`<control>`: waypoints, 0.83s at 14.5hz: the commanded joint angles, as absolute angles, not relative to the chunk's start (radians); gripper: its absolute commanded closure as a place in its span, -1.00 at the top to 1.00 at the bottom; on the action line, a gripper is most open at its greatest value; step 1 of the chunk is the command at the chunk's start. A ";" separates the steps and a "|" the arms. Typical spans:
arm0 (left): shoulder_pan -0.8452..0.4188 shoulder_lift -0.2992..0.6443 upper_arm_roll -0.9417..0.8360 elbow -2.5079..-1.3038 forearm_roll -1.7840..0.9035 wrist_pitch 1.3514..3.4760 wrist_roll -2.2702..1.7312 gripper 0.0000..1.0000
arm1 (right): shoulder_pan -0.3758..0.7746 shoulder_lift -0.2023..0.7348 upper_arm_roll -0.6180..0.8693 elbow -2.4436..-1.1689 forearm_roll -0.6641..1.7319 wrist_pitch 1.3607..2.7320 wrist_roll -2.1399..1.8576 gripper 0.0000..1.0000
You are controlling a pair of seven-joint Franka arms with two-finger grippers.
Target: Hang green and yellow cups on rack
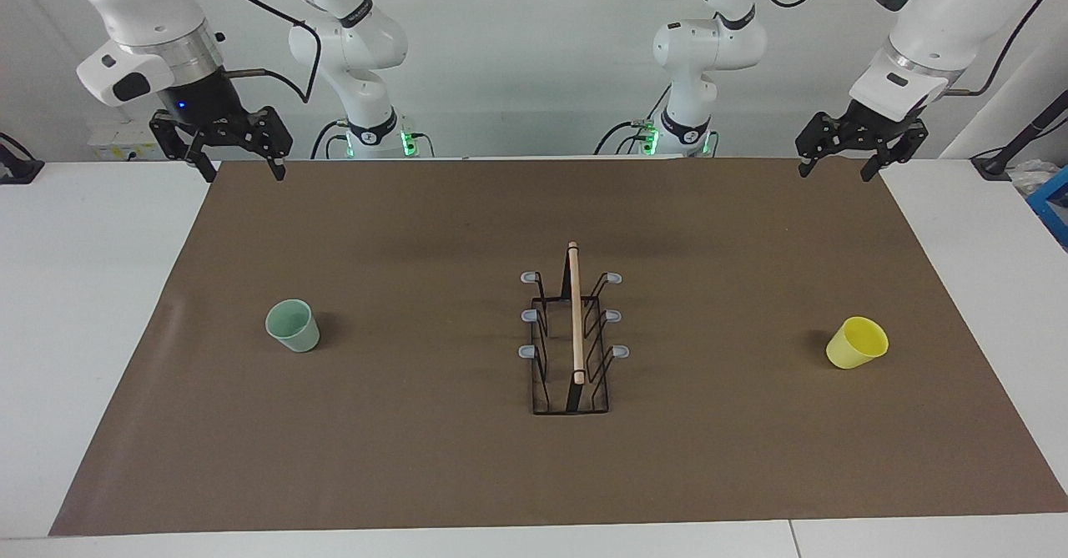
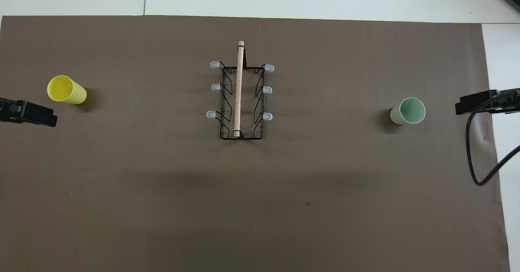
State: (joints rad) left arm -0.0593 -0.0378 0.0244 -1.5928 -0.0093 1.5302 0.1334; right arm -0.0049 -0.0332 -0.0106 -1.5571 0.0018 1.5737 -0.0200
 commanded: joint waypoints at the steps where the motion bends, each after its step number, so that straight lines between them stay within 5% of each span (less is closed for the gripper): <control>1: -0.057 -0.067 0.026 -1.624 -0.015 1.525 0.133 1.00 | 0.000 -0.023 -0.012 -1.536 -0.017 1.560 -0.002 1.00; 12: -0.058 -0.068 0.028 -1.626 -0.008 1.526 0.126 1.00 | 0.002 -0.028 -0.011 -1.554 -0.014 1.571 -0.002 1.00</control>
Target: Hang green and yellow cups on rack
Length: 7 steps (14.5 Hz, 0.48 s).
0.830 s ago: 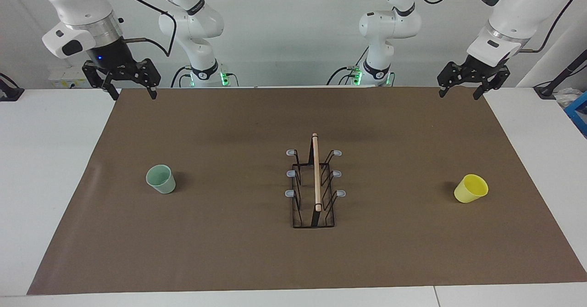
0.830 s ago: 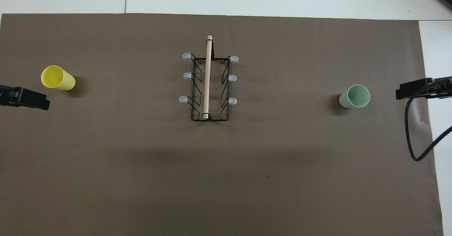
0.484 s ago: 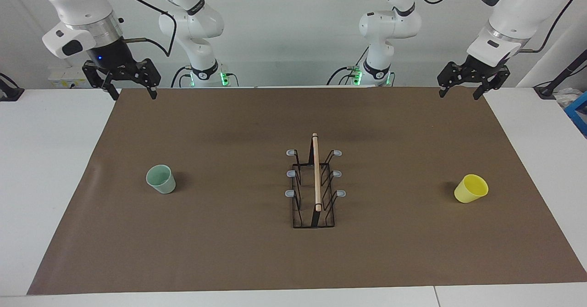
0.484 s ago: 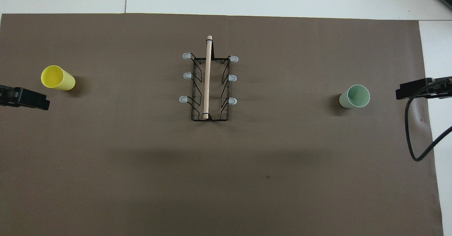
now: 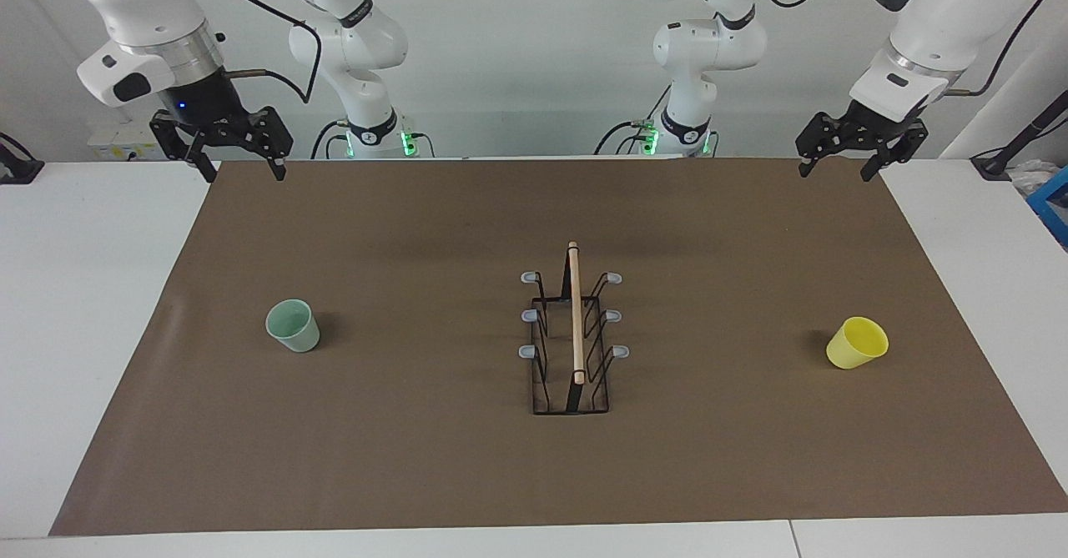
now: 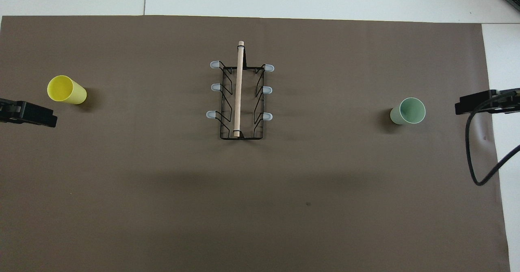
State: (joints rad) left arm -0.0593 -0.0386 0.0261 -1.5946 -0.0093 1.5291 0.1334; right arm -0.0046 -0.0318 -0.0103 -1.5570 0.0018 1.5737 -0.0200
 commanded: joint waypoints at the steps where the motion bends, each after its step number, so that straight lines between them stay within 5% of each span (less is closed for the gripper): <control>1: -0.060 -0.067 0.029 -1.626 -0.008 1.525 0.121 1.00 | 0.002 -0.028 -0.011 -1.554 -0.014 1.571 -0.002 1.00; 7: -0.061 -0.055 0.040 -1.623 -0.002 1.522 0.117 1.00 | 0.000 -0.026 -0.011 -1.554 -0.014 1.572 -0.002 1.00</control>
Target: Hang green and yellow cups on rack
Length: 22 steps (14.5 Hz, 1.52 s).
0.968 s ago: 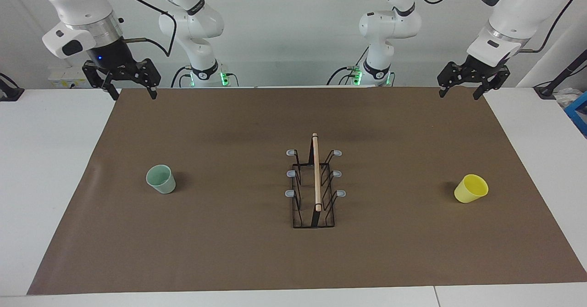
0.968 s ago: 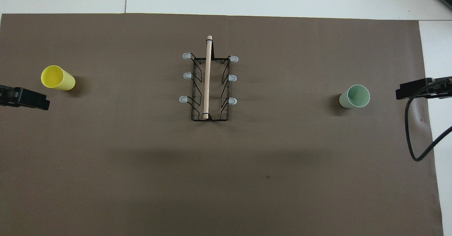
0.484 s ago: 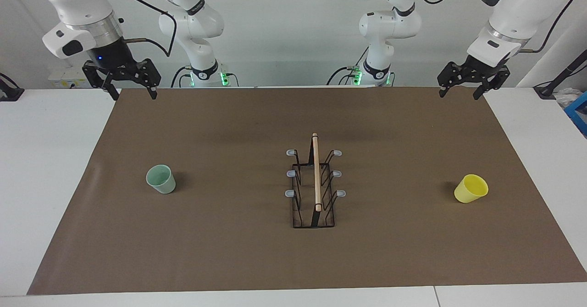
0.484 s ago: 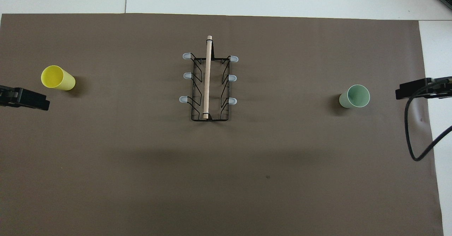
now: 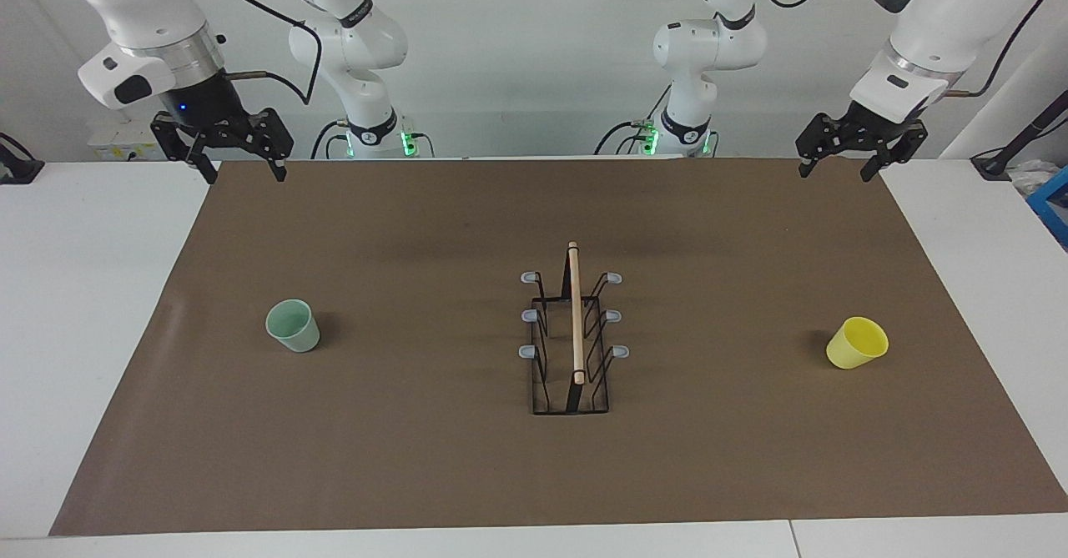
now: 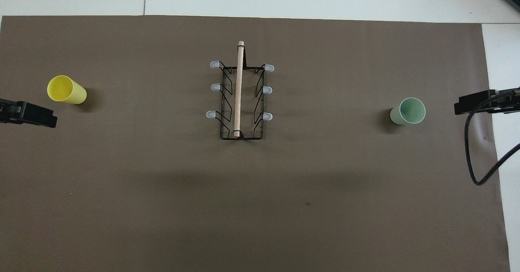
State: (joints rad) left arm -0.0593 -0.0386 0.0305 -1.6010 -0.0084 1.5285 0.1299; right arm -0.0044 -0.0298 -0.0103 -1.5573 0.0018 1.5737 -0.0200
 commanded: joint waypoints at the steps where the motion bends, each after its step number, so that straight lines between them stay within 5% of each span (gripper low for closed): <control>1: -0.060 -0.048 0.041 -1.618 -0.002 1.522 0.103 1.00 | -0.002 -0.023 -0.011 -1.554 -0.014 1.572 -0.003 1.00; 11: -0.124 0.101 0.276 -1.508 -0.133 1.514 -0.144 1.00 | -0.003 -0.031 -0.012 -1.565 -0.009 1.559 -0.002 1.00; 16: -0.158 0.299 0.464 -1.312 -0.266 1.431 -0.306 1.00 | 0.006 -0.035 -0.011 -1.611 -0.014 1.594 -0.015 1.00; 22: -0.212 0.446 0.733 -1.270 -0.587 1.399 -0.636 1.00 | 0.014 0.024 -0.006 -1.621 -0.032 1.672 -0.025 1.00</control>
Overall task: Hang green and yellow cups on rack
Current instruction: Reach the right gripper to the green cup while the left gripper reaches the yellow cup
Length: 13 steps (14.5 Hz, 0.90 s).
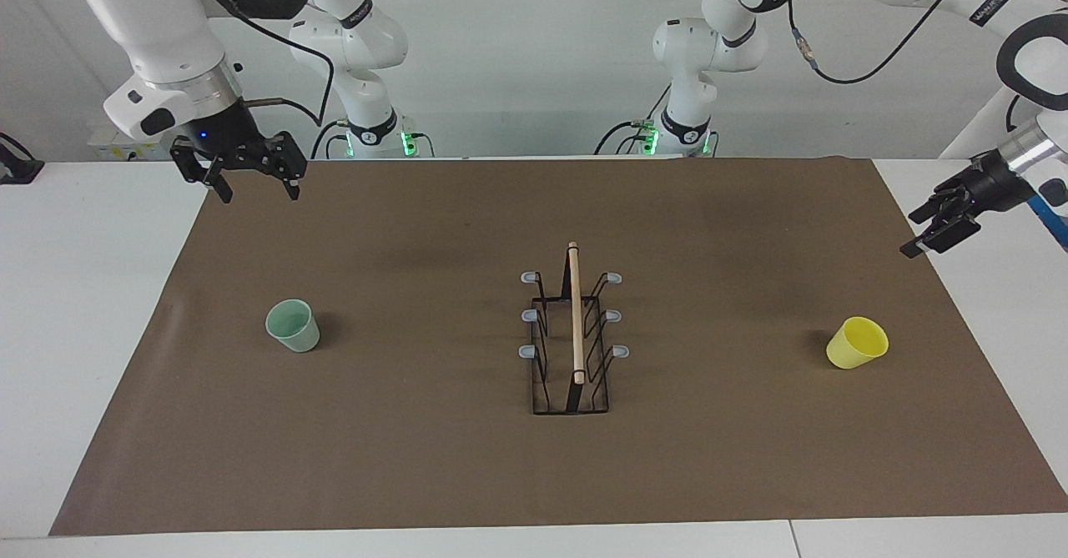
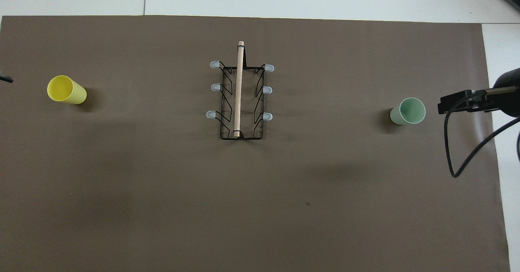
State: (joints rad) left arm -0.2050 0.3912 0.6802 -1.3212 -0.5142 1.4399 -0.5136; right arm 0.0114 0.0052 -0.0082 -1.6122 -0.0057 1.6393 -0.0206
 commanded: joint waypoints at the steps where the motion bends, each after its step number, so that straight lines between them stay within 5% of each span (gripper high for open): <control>1: -0.204 0.466 0.741 -1.272 -0.621 1.402 -0.681 1.00 | 0.014 0.044 -0.006 -1.621 -0.034 1.680 -0.025 1.00; 13: -0.008 0.707 0.773 -1.391 -1.080 1.511 -0.873 1.00 | 0.135 0.270 -0.006 -1.670 -0.359 1.796 -0.118 1.00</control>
